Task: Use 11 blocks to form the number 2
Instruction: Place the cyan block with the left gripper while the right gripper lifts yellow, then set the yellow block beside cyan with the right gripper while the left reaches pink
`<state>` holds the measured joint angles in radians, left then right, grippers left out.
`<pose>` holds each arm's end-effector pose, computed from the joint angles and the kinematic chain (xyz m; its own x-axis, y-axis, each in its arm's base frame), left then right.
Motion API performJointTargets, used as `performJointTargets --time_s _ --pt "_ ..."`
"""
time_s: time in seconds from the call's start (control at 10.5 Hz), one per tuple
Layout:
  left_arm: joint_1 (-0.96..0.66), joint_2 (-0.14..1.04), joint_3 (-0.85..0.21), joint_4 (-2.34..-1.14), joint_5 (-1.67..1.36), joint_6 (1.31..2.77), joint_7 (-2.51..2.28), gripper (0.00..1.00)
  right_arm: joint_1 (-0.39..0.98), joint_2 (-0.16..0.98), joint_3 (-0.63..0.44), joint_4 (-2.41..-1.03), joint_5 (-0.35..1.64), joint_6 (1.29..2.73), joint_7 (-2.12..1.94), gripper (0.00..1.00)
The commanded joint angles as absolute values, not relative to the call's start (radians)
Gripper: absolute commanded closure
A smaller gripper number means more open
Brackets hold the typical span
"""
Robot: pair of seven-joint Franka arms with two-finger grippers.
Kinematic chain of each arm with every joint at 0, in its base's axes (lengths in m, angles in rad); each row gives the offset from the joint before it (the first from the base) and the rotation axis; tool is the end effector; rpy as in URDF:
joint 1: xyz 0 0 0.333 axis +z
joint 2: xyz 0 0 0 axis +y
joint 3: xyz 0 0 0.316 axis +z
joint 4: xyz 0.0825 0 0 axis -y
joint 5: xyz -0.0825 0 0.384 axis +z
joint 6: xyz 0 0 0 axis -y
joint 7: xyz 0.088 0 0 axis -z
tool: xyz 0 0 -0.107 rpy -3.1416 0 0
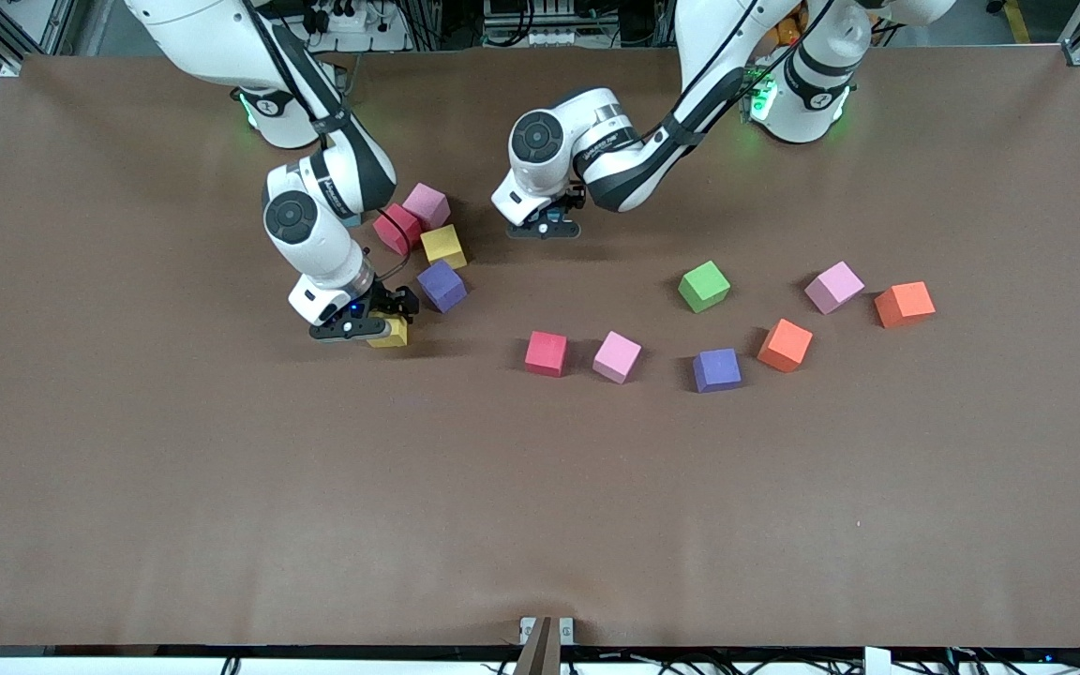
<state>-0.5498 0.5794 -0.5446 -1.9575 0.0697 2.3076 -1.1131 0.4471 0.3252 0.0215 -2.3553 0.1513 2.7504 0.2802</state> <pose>0.2838 -0.5302 0.2053 0.9602 0.0222 -0.2786 0.0175 -0.9997 -0.0195 0.4654 0.2291 0.1981 0.9980 0.0472 0.0413 0.0507 -0.9948 -0.0887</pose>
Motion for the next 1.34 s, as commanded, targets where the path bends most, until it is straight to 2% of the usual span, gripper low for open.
performJointTargets --time_s 0.0,0.1,0.29,0.38,0.96,1.05,1.24 --pt "-0.537 0.487 -0.545 -1.953 0.095 2.234 -1.186 0.00 0.454 0.327 0.021 -2.358 0.147 2.764 0.304 0.18" --pt "-0.528 0.445 -0.543 -1.953 0.094 2.206 -1.192 0.00 0.454 0.324 0.021 -2.355 0.147 2.761 0.304 0.29" --pt "-0.483 0.362 -0.532 -1.953 0.092 2.128 -1.197 0.00 0.454 0.308 0.021 -2.355 0.147 2.750 0.304 0.41" --pt "-0.474 0.318 -0.490 -1.953 0.084 2.108 -1.190 0.00 0.454 0.289 0.021 -2.352 0.146 2.723 0.301 0.47" --pt "-0.477 0.316 -0.169 -1.847 0.097 2.097 -1.169 0.00 0.459 0.062 0.021 -2.319 0.147 2.351 0.336 0.50" --pt "-0.476 0.343 -0.140 -1.829 0.130 2.105 -1.137 0.00 0.488 0.023 0.028 -2.319 0.149 2.298 0.395 0.50" --pt "-0.471 0.383 -0.082 -1.786 0.160 2.105 -1.100 0.00 0.628 -0.015 0.028 -2.319 0.149 2.264 0.591 0.50"
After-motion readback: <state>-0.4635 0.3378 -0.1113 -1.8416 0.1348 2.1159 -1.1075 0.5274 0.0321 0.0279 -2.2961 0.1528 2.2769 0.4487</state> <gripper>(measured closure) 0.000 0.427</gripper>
